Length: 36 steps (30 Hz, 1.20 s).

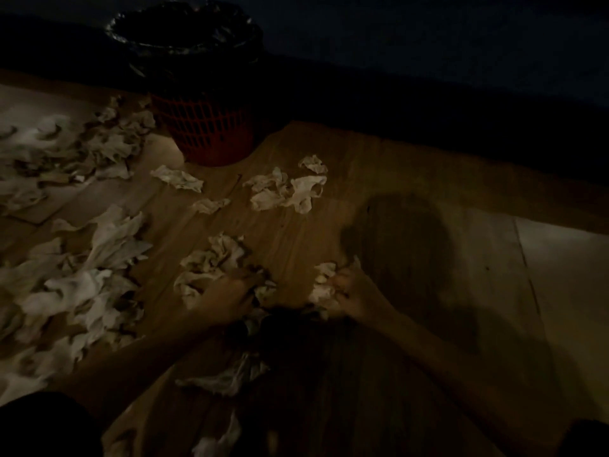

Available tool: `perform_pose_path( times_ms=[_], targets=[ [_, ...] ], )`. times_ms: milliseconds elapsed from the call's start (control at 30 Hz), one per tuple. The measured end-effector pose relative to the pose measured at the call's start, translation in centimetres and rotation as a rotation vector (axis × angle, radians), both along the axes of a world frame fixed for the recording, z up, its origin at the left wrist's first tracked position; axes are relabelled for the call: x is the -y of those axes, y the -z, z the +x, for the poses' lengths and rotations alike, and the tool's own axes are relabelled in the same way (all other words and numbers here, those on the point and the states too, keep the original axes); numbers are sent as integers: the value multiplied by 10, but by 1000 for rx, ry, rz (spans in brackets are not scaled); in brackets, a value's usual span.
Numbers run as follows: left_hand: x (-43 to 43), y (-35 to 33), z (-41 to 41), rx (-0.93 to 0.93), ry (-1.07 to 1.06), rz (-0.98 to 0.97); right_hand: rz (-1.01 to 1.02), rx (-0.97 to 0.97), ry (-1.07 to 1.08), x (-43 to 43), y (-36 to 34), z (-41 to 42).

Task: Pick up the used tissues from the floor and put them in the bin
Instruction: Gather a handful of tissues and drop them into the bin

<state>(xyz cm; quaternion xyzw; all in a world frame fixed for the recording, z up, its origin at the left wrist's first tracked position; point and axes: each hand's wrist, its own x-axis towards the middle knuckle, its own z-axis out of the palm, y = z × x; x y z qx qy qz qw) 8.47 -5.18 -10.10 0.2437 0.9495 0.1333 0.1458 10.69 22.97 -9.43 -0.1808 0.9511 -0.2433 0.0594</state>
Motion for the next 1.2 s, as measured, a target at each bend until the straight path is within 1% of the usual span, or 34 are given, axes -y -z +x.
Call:
perform_pose_path(
  times_ms=[33, 67, 100, 133, 167, 200, 233, 267, 300, 333, 400, 467, 500, 567, 667, 733, 800, 933, 1000, 1033, 1100, 1200],
  targets=[
    [1, 2, 11, 8, 0, -97, 77, 65, 2, -1, 7, 11],
    [0, 1, 23, 17, -25, -192, 159, 73, 6, -1, 13, 20],
    [0, 2, 35, 15, -48, -263, 207, 58, 21, -1, 16, 31],
    [-1, 0, 46, -39, -50, -270, 206, 22, 11, 2, 17, 40],
    [-2, 1, 53, -117, -30, -241, 207, -8, -3, 6, 20, 47],
    [-2, 1, 58, -156, -14, -188, 201, -52, -17, 8, 22, 48],
    [-1, 1, 61, -155, -27, -105, 166, -51, -8, 11, 20, 46],
    [-1, -2, 61, -100, -47, -28, 140, -10, 19, 14, 22, 39],
    [0, -4, 58, -76, -80, 40, 122, 33, 80, 20, 16, 32],
    [0, -9, 55, -53, -130, 71, 52, 93, 163, 26, 12, 25],
    [6, -17, 46, 11, -246, 63, -87, 179, 227, 42, 4, 9],
    [21, -27, 36, -14, -374, 117, -161, 166, 201, 67, -4, -10],
    [32, -32, 30, -39, -446, 150, -153, 129, 183, 82, -10, -19],
    [56, -42, 23, -104, -552, 177, -171, 118, 150, 112, -25, -34],
    [89, -51, 18, -187, -609, 156, -222, 113, 134, 160, -37, -58],
    [107, -54, 16, -192, -648, 130, -222, 125, 130, 188, -34, -74],
    [122, -53, 17, -191, -684, 108, -177, 129, 108, 208, -22, -85],
    [145, -44, 34, -261, -740, 48, 36, 153, -23, 231, 6, -87],
    [144, -43, 48, -254, -774, 36, 92, 105, -43, 235, 17, -76],
    [137, -44, 56, -246, -772, 51, 94, 43, -36, 236, 21, -68],
    [115, -41, 74, -249, -661, 113, 45, -57, -60, 236, 28, -54],
    [78, -28, 106, -257, -443, 169, -26, -54, -118, 225, 18, -45]
  ],
)
